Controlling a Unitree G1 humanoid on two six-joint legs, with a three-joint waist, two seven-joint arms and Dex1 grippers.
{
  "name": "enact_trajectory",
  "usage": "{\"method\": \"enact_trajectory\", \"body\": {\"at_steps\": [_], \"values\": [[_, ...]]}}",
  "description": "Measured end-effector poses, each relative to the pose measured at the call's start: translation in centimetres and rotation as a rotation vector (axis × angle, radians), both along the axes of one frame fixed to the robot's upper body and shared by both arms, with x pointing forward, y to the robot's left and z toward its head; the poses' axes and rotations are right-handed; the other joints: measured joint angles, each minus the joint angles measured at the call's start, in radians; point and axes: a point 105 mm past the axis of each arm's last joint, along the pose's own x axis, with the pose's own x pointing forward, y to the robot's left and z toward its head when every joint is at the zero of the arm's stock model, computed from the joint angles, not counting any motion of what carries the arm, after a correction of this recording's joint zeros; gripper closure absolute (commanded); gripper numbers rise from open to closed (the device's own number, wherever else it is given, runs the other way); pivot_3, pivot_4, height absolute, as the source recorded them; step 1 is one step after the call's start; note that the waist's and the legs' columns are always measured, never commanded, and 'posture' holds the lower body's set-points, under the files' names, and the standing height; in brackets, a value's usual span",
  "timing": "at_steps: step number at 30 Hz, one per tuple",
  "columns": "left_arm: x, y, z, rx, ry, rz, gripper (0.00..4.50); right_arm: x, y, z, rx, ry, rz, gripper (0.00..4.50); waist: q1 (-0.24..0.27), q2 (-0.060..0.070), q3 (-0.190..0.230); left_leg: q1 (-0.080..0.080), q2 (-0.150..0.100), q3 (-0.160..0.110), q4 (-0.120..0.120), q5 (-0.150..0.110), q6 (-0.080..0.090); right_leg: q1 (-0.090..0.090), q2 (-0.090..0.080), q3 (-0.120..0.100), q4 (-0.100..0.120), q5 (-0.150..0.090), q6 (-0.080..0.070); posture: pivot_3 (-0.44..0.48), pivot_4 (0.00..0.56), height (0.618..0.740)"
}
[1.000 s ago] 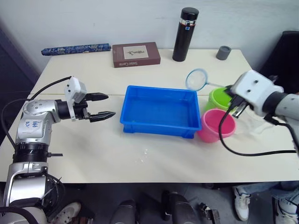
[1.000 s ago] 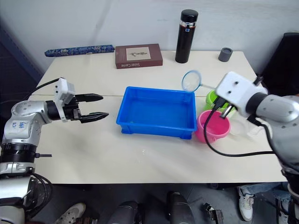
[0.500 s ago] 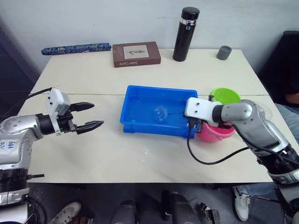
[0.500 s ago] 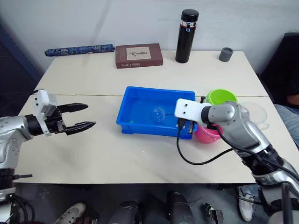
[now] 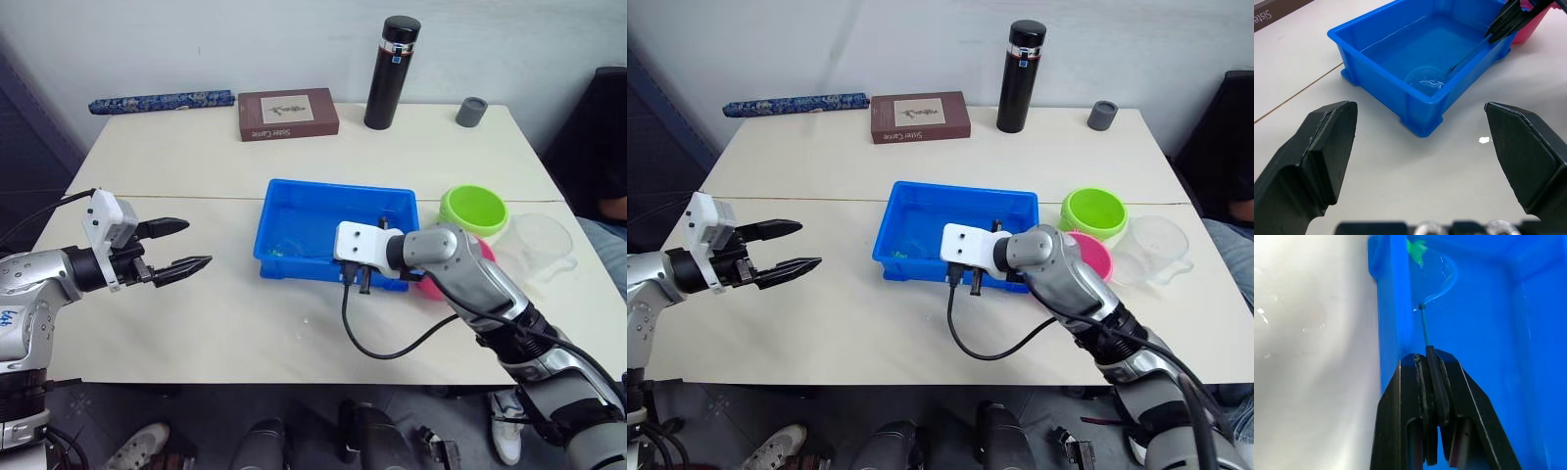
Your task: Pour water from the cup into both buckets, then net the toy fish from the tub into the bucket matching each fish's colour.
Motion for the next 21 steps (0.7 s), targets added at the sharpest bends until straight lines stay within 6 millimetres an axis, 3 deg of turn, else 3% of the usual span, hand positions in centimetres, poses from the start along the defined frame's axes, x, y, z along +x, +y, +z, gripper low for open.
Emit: {"method": "enact_trajectory", "body": {"at_steps": [9,21], "values": [[0.1,-0.2,0.3,0.001,-0.008,-0.007,0.02,-0.5,1.0,0.0,0.202,0.203,-0.109,4.50,-0.004,0.000,0.000,0.000,0.000,0.000,-0.001,0.000,0.000,0.000,0.000,0.000,0.000,0.000,0.000,0.000,0.150,0.740],[0.2,-0.4,0.3,0.002,-0.004,-0.015,0.02,0.3,-0.7,0.4,0.279,0.277,-0.240,4.50,-0.009,0.000,0.000,0.000,0.000,0.000,-0.001,0.000,0.000,-0.001,0.000,0.000,0.000,0.000,0.000,0.000,0.150,0.740]]}}
